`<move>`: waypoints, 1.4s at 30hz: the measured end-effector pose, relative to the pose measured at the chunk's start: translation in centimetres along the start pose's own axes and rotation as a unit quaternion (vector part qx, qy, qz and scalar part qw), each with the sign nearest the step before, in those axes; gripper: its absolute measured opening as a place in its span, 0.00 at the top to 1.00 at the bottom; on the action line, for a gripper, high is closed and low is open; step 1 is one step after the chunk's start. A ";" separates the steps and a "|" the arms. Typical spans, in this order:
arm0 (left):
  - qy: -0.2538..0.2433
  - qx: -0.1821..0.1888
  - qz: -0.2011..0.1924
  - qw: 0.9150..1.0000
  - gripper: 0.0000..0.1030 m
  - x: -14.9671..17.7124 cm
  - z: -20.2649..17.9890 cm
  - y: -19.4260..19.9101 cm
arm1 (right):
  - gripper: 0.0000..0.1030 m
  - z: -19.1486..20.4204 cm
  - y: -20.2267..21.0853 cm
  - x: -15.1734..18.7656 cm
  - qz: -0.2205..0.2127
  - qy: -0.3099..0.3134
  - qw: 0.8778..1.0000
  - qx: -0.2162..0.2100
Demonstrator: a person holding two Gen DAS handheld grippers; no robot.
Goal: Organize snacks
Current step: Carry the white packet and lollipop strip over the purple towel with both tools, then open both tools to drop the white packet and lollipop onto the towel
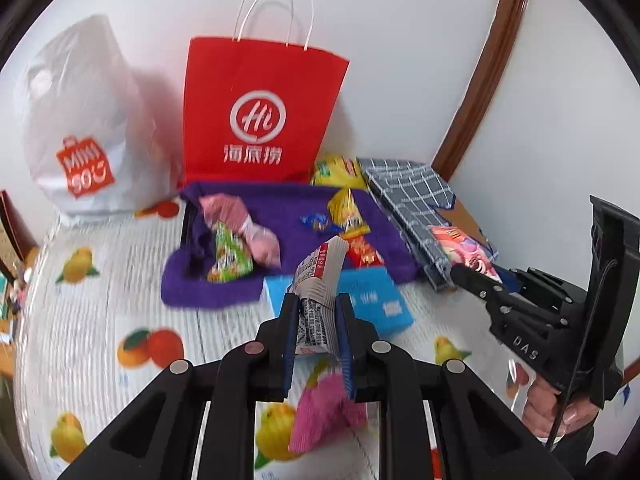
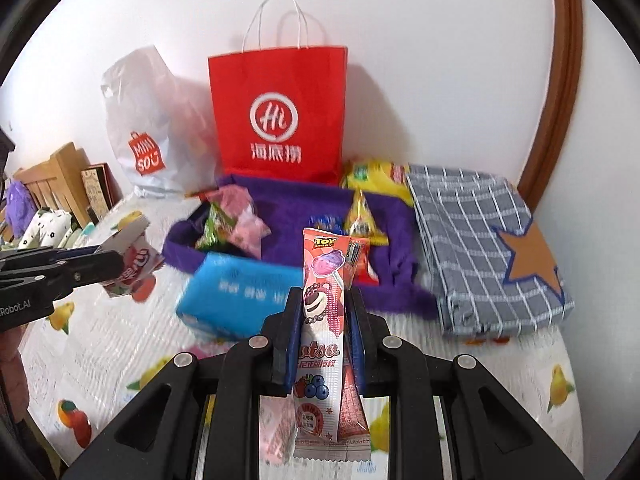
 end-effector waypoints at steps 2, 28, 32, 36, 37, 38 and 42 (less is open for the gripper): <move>-0.002 -0.007 -0.004 1.000 0.83 -1.2 -0.1 -0.2 | 0.79 -0.2 -0.6 -1.0 0.001 0.000 1.000 0.000; 0.029 -0.032 -0.002 0.999 0.83 -11.4 3.8 -11.7 | 0.79 -4.3 -12.6 -10.9 0.017 -0.016 1.000 -0.016; 0.022 -0.038 0.020 0.999 0.83 -10.8 4.4 -13.7 | 0.79 -5.2 -14.8 -10.0 0.046 -0.016 0.999 -0.016; 0.027 -0.043 0.039 0.998 0.83 -10.2 4.9 -15.2 | 0.79 -6.1 -15.9 -9.4 0.060 -0.017 0.998 -0.012; 0.027 -0.046 0.045 0.998 0.83 -10.1 4.9 -15.6 | 0.79 -6.2 -16.2 -9.2 0.067 -0.013 0.998 -0.016; 0.026 -0.048 0.049 0.997 0.83 -9.9 4.9 -15.8 | 0.79 -6.2 -16.5 -9.0 0.073 -0.006 0.997 -0.017; 0.018 -0.055 0.066 0.996 0.83 -9.4 4.6 -16.7 | 0.79 -6.6 -17.6 -8.3 0.095 -0.001 0.995 -0.013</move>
Point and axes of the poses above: each gripper's, at about its wrist camera, not at the fingertips, and y roughly against the way its jaws point, z to its left, x to its underside, the point moved 4 cm from there along -y, roughly the way its jaws point, and after that the axes turned 11 degrees about -x, right-handed, at the moved point
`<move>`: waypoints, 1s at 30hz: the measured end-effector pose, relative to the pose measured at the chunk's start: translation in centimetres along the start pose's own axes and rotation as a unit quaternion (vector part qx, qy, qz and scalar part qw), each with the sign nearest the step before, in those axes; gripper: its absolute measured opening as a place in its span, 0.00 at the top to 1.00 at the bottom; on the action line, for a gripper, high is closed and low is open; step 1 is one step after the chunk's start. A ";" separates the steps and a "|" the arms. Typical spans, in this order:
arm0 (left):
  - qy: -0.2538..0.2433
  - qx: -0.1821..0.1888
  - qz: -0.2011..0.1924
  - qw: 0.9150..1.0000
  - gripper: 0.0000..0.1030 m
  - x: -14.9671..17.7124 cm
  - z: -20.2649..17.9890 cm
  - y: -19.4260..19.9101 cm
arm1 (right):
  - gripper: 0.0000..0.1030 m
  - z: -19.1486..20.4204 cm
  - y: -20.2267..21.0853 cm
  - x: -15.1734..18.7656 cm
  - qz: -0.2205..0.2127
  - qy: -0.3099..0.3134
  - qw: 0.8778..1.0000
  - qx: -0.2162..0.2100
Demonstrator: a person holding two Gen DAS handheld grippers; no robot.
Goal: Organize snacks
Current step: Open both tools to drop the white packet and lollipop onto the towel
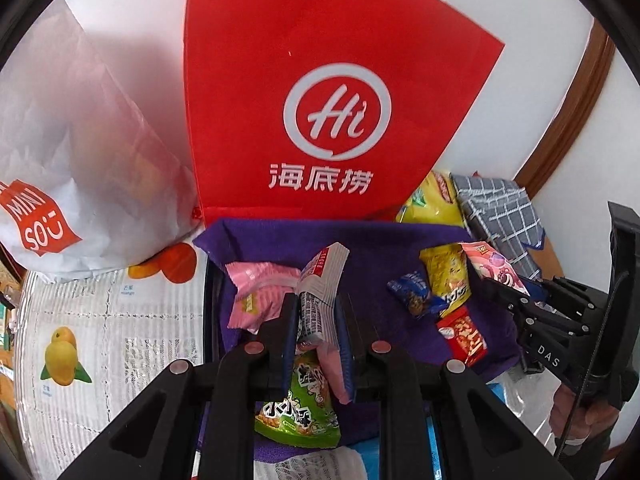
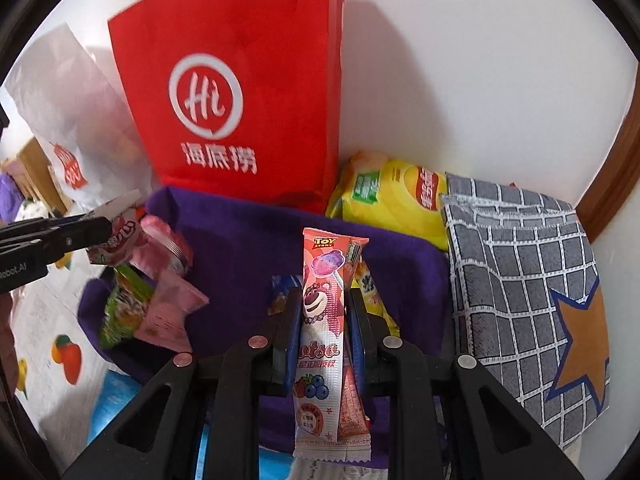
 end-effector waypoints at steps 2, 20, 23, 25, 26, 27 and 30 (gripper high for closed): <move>-0.002 -0.003 0.004 1.000 0.83 0.2 0.0 -0.2 | 0.79 -0.1 -0.4 0.2 0.008 0.000 1.000 0.001; -0.009 0.000 0.009 1.000 0.81 0.4 -0.4 -0.7 | 0.77 -0.8 -2.3 1.1 0.051 -0.004 0.999 0.014; -0.009 0.003 0.010 1.000 0.80 0.5 -0.5 -0.7 | 0.76 -0.9 -2.6 1.0 0.053 -0.006 0.998 0.015; -0.010 0.004 0.011 1.000 0.79 0.5 -0.6 -0.8 | 0.76 -0.9 -2.7 1.0 0.053 -0.005 0.998 0.015; -0.010 0.003 0.010 1.000 0.79 0.5 -0.7 -0.7 | 0.76 -0.9 -2.6 1.0 0.052 -0.004 0.999 0.015; -0.010 0.002 0.009 1.000 0.79 0.5 -0.7 -0.7 | 0.76 -0.9 -2.6 1.0 0.051 -0.002 0.999 0.015; -0.012 0.005 0.011 1.000 0.77 0.5 -0.8 -0.8 | 0.72 -0.7 -2.1 0.8 0.040 0.000 0.999 0.014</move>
Point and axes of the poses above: each gripper's, at about its wrist camera, not at the fingertips, and y roughly against the way its jaws point, z to its left, x to its underside, the point moved 4 cm from there along -y, roughly the way its jaws point, and after that the axes turned 11 degrees about -x, right-handed, at the moved point
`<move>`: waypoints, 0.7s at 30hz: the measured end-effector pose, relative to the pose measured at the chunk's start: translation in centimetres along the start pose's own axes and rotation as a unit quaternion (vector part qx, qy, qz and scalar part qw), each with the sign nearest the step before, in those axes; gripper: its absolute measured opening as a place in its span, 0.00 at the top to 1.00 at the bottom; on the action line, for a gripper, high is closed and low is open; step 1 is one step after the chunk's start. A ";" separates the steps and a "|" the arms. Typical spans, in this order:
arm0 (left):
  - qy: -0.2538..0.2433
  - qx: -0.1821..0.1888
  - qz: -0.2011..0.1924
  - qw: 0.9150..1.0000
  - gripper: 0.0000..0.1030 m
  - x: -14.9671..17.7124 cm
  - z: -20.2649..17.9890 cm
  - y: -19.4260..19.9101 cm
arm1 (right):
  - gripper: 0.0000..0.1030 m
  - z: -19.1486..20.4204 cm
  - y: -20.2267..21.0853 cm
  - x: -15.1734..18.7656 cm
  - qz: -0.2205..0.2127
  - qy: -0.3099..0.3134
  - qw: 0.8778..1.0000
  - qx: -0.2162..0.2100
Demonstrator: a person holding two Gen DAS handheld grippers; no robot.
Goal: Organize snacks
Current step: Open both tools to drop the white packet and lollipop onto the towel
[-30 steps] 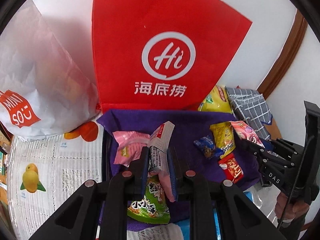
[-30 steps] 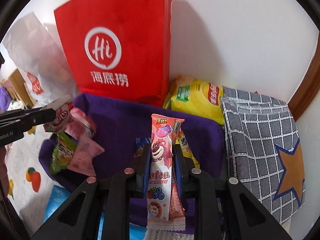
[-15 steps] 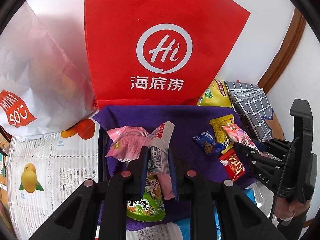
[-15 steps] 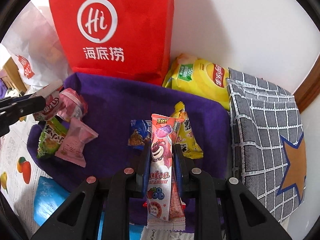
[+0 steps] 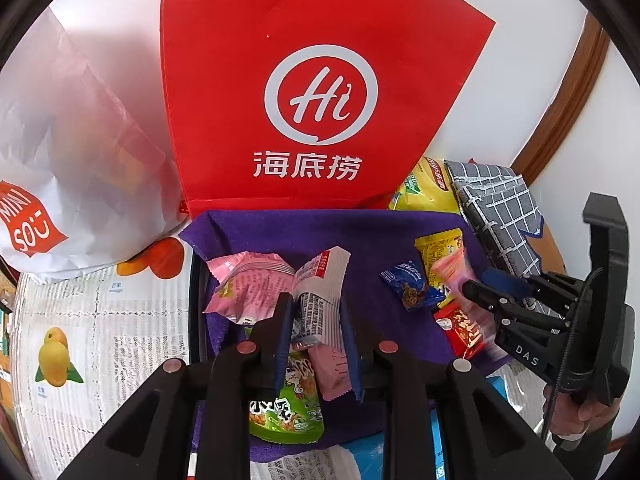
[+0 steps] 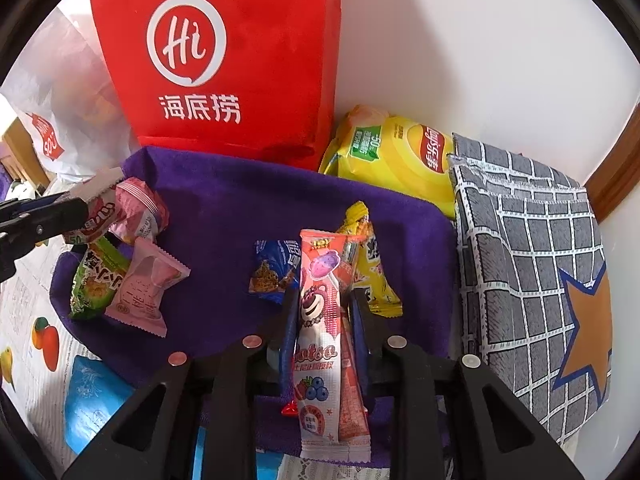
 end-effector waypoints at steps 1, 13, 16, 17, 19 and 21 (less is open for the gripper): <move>0.000 0.000 0.000 1.000 0.76 0.0 0.0 0.0 | 0.69 0.0 0.3 -0.1 -0.006 -0.002 1.000 -0.002; -0.004 0.009 -0.002 1.000 0.58 -0.2 -0.5 0.8 | 0.57 0.9 3.0 -0.8 -0.043 0.003 0.999 -0.004; -0.003 0.014 -0.012 1.000 0.46 -0.4 -0.6 1.8 | 0.57 1.2 4.2 -0.9 -0.054 0.000 0.999 0.001; -0.002 0.015 -0.015 1.000 0.45 -0.5 -0.6 2.2 | 0.56 1.4 4.7 -0.9 -0.059 0.000 0.998 0.002; 0.002 0.022 -0.021 1.000 0.44 -0.6 -0.6 3.1 | 0.53 2.0 5.8 -0.8 -0.070 0.001 0.998 0.003; 0.003 0.027 -0.025 0.999 0.43 -0.7 -0.6 3.9 | 0.49 2.5 7.0 -0.5 -0.084 -0.002 0.996 0.004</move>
Point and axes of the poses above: each gripper's, at about its wrist camera, not at the fingertips, and y roughly against the way its jaws point, z to its left, x to its underside, the point moved 4 cm from there along -y, roughly the way its jaws point, and after that the axes turned 11 degrees about -x, right-handed, at the moved point
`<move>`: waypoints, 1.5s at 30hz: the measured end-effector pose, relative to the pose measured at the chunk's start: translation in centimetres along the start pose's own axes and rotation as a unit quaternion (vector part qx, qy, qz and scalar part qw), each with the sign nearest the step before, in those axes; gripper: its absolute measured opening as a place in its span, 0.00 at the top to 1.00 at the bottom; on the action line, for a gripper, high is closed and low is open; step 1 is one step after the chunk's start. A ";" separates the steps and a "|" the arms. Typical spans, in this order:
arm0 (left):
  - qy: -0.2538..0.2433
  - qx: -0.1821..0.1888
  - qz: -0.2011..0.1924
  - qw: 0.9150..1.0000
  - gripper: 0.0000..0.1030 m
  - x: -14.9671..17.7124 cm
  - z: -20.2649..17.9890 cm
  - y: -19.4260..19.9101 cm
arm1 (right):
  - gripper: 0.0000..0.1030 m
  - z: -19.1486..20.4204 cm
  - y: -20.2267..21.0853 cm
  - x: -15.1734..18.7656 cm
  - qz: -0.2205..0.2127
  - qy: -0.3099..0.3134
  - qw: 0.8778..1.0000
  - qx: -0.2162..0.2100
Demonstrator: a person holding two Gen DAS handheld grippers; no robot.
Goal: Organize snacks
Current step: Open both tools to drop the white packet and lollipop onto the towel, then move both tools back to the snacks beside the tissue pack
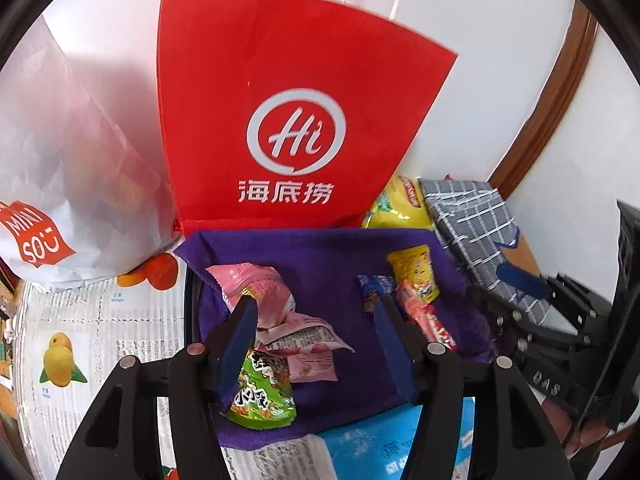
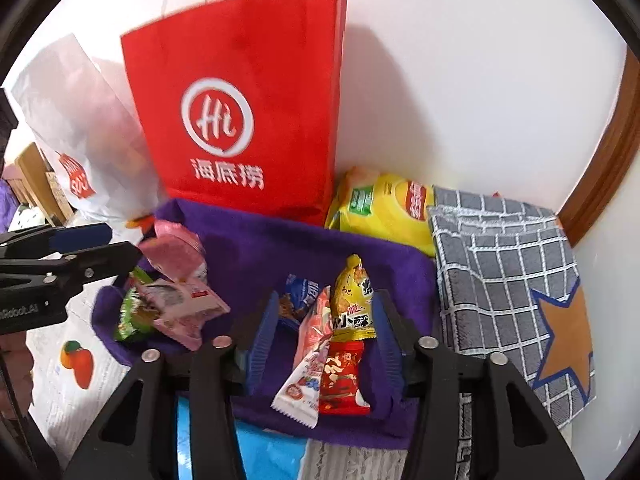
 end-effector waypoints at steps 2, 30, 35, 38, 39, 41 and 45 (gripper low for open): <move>-0.001 0.006 -0.004 1.000 0.43 -0.1 -0.2 0.8 | 0.48 0.4 0.9 0.6 -0.005 -0.003 1.000 0.000; 0.001 -0.023 0.006 1.000 0.40 9.9 5.0 8.9 | 0.48 6.2 5.0 19.7 0.104 -0.060 0.992 -0.034; 0.005 -0.016 0.015 1.000 0.40 12.1 4.9 9.5 | 0.48 7.0 4.0 21.3 0.115 -0.072 0.990 -0.046; 0.001 -0.013 0.020 1.000 0.40 13.3 4.4 9.8 | 0.48 7.1 3.4 21.8 0.118 -0.077 0.989 -0.053; -0.002 -0.009 0.023 1.000 0.40 13.8 4.1 9.8 | 0.48 7.0 3.1 22.0 0.122 -0.078 0.988 -0.048; -0.004 -0.001 0.028 1.000 0.40 14.4 3.5 9.8 | 0.48 7.0 2.8 22.1 0.120 -0.075 0.989 -0.039; -0.012 0.010 0.038 0.999 0.40 15.6 1.8 9.5 | 0.48 7.1 2.9 22.2 0.112 -0.059 0.991 -0.039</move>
Point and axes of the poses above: each gripper's, at about its wrist camera, not at the fingertips, and y roughly against the way its jaws point, z to its left, x to its underside, the point moved 4 cm from there along -y, roughly the way its jaws point, and after that the axes turned 11 degrees about -x, right-handed, at the moved point
